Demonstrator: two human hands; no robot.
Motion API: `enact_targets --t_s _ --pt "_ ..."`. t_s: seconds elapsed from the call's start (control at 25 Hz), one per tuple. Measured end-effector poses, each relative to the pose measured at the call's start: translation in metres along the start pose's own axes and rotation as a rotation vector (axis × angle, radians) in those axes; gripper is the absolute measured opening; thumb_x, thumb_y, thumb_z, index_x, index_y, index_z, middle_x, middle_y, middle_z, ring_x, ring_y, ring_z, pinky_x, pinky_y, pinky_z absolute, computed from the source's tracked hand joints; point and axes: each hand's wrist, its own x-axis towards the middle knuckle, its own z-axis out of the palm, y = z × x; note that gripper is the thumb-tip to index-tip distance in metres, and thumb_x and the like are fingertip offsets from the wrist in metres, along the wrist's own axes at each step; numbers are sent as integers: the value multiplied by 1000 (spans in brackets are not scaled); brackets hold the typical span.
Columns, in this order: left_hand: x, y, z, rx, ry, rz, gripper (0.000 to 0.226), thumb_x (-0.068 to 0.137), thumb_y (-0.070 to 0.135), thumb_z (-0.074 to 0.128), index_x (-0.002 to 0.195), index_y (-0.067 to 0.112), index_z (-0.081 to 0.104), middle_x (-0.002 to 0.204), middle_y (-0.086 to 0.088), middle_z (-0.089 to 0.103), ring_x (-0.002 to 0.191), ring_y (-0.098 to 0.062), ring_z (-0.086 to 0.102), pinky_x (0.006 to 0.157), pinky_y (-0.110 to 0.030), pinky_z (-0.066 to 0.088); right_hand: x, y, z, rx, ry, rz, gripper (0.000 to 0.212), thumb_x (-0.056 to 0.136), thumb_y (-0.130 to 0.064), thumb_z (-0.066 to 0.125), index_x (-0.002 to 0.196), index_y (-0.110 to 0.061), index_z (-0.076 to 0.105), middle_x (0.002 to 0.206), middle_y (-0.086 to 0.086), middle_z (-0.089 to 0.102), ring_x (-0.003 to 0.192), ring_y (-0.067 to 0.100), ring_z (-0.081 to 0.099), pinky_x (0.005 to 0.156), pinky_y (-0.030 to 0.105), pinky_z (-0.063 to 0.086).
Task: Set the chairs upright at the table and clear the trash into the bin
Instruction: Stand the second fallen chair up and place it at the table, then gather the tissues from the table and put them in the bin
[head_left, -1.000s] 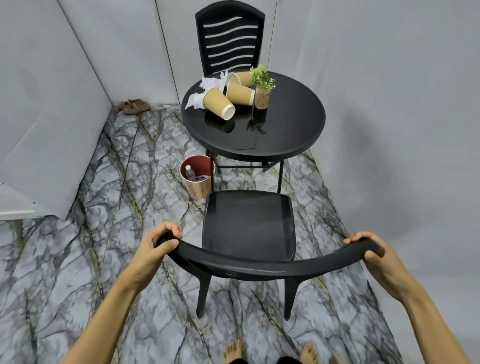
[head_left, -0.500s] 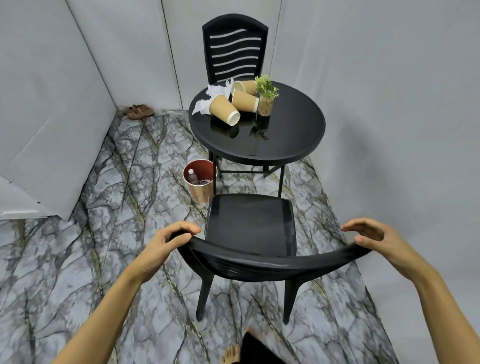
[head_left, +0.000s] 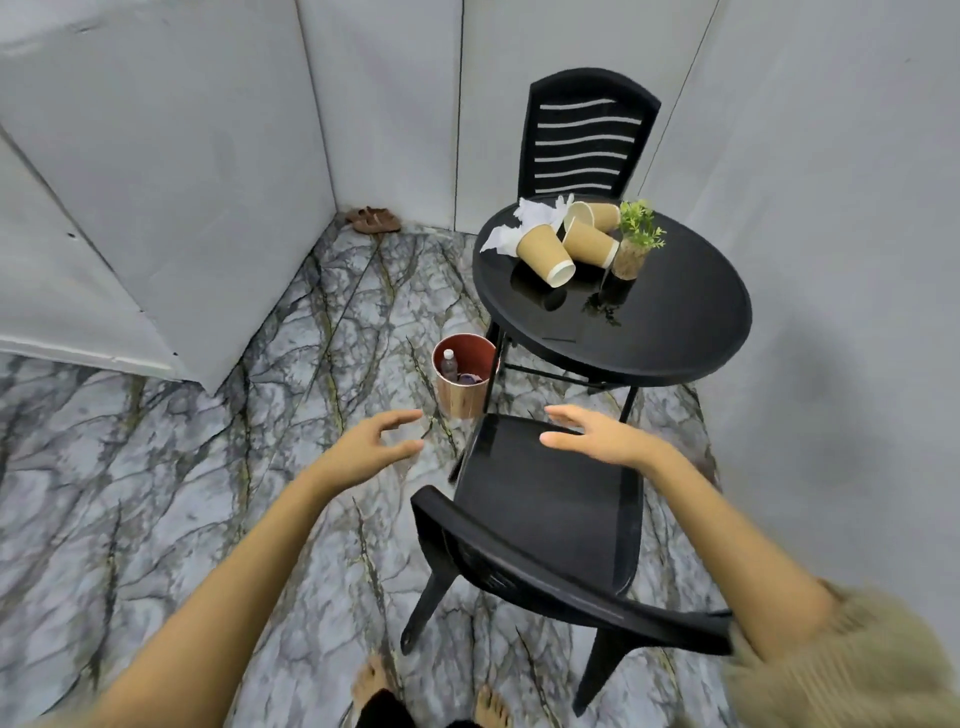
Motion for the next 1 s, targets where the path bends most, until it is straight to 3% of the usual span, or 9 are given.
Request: enact_targets --t_s 0.16,0.28,0.52,0.68,1.0 --pt "25 -37 -25 180 -93 -186 59 94 36 49 144 10 31 155 -7 28 143 -23 27 116 -36 24 77 -27 42 -183 -151 140 75 89 -46 50 146 -13 15 156 5 16 142 22 21 117 40 21" --pt "42 -70 -48 374 -219 -240 63 95 34 48 146 5 23 156 -11 24 143 -25 25 115 -34 24 129 -56 71 -250 -239 196 77 90 -45 50 146 -10 10 157 7 11 143 23 18 116 37 20" --pt "106 -107 -145 533 -177 -238 63 96 32 48 146 6 21 154 -14 29 139 -29 33 114 -38 30 219 -130 98 -160 -134 117 75 90 -40 52 146 -11 12 157 8 12 142 25 20 116 37 21" --pt "146 -125 -183 538 -218 -229 65 95 34 48 147 6 19 155 -13 25 141 -29 29 115 -38 29 269 -154 98 -118 -158 150 76 89 -40 53 146 -11 11 157 8 12 142 25 21 116 39 23" --pt "296 -130 -268 586 -225 -171 62 95 31 49 146 6 23 153 -14 29 140 -29 30 115 -39 29 412 -195 37 0 -79 172 69 93 -35 49 146 -10 13 156 10 15 141 26 22 112 34 22"
